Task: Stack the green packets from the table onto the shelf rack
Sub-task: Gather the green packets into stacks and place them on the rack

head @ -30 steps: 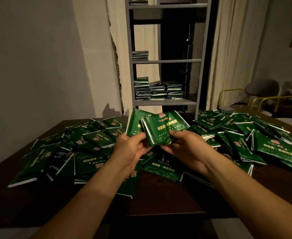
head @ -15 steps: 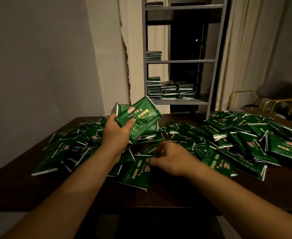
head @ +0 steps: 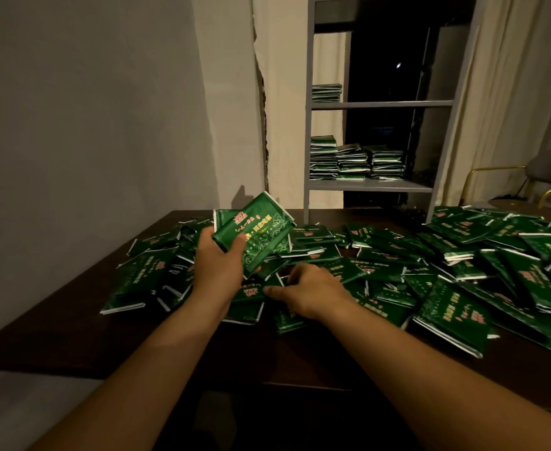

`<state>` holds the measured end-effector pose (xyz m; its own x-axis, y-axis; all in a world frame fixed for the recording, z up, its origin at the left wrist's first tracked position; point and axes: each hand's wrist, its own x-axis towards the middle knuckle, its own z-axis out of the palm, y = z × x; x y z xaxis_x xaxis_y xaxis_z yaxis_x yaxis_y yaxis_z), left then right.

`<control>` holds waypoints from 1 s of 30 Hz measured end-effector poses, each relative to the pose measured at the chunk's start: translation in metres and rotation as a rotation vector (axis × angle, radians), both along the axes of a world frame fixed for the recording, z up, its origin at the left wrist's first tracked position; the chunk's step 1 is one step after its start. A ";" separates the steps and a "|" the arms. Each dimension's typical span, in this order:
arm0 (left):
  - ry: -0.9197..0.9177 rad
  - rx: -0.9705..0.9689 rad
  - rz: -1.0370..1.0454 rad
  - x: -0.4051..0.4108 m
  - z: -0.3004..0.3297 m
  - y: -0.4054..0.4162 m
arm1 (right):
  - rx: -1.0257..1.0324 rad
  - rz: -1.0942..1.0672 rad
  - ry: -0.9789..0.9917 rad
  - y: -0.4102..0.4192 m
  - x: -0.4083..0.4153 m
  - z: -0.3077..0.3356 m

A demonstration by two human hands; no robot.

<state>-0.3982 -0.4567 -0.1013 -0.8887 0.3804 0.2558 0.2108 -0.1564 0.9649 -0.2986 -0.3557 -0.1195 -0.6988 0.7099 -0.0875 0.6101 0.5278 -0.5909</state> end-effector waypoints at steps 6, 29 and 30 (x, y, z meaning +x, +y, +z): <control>-0.012 -0.008 -0.003 -0.008 -0.016 -0.005 | -0.124 -0.095 0.032 0.004 -0.015 -0.005; 0.242 -0.124 -0.065 0.023 0.000 0.091 | 0.058 0.093 0.623 0.129 0.083 0.046; 0.201 -0.122 -0.103 0.026 -0.001 0.101 | 0.034 0.116 0.651 0.131 0.081 0.044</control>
